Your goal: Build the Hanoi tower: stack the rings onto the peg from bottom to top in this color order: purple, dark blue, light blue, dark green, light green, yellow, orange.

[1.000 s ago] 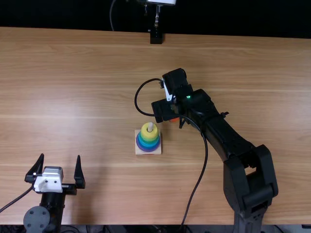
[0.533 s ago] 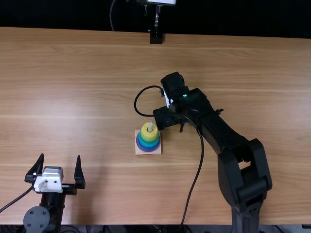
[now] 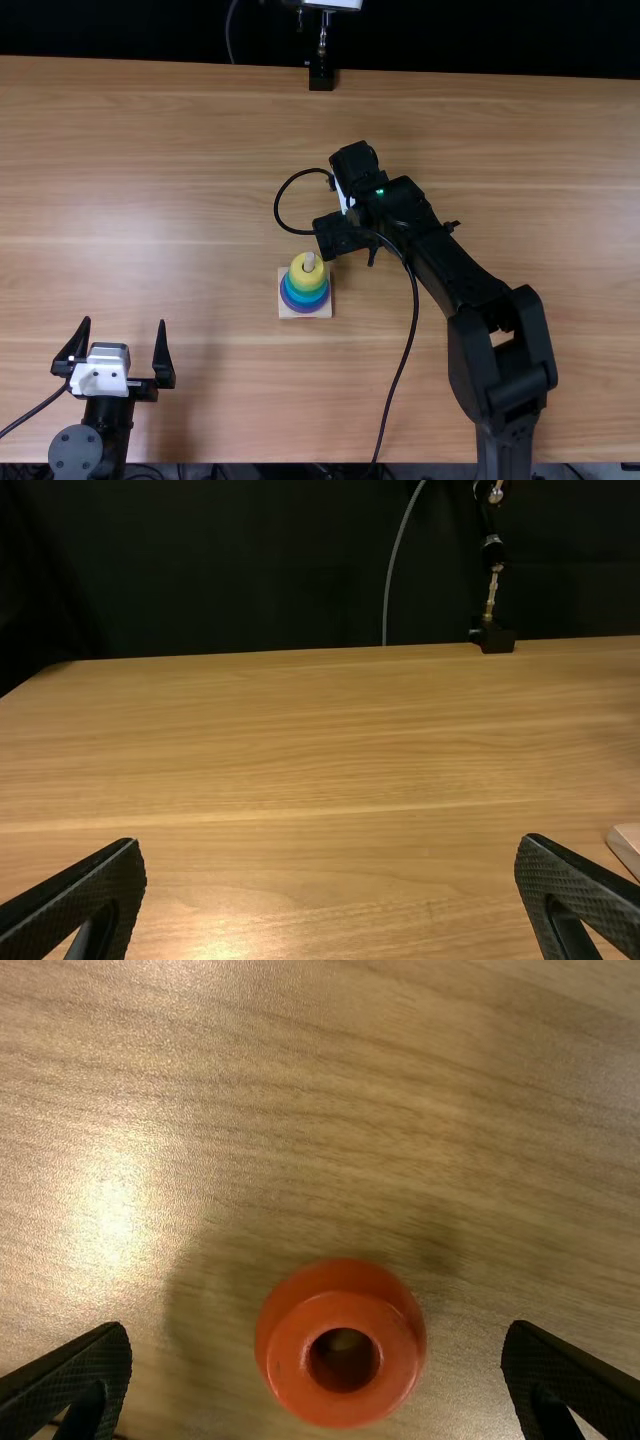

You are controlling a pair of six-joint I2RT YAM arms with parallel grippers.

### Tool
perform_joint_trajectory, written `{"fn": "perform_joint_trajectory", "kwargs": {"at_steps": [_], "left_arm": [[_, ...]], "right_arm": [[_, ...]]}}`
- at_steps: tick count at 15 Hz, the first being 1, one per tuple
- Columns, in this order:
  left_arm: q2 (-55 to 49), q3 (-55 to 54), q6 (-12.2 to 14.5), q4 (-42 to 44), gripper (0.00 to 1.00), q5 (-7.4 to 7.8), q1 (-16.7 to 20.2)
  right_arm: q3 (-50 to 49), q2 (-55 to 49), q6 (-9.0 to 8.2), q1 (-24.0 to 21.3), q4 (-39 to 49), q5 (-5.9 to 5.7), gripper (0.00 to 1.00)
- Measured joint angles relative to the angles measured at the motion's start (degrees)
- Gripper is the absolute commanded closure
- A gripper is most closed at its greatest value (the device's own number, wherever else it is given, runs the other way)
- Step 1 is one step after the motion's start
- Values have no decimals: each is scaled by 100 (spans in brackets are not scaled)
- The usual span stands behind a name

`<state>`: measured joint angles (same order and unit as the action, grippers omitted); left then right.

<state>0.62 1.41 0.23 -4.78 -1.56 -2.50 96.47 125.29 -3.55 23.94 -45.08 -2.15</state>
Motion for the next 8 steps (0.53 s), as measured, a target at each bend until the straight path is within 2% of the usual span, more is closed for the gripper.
{"fn": "perform_joint_trajectory", "kwargs": {"at_steps": [4, 5, 6, 7, 8], "left_arm": [[0, 0, 0, 0, 0, 0, 0], [0, 0, -2, 4, 0, 0, 0], [0, 0, 0, 2, 0, 2, 0], [0, 0, -2, 4, 0, 0, 0], [0, 0, -4, 7, 0, 0, 0]], "right_arm": [[7, 140, -4, 0, -13, 0, 0], [7, 140, -4, 0, -11, 0, 4], [7, 140, 0, 0, -11, 0, 41], [7, 140, -4, 0, -9, 0, 68], [7, 142, -4, 0, -7, 0, 88]]}}
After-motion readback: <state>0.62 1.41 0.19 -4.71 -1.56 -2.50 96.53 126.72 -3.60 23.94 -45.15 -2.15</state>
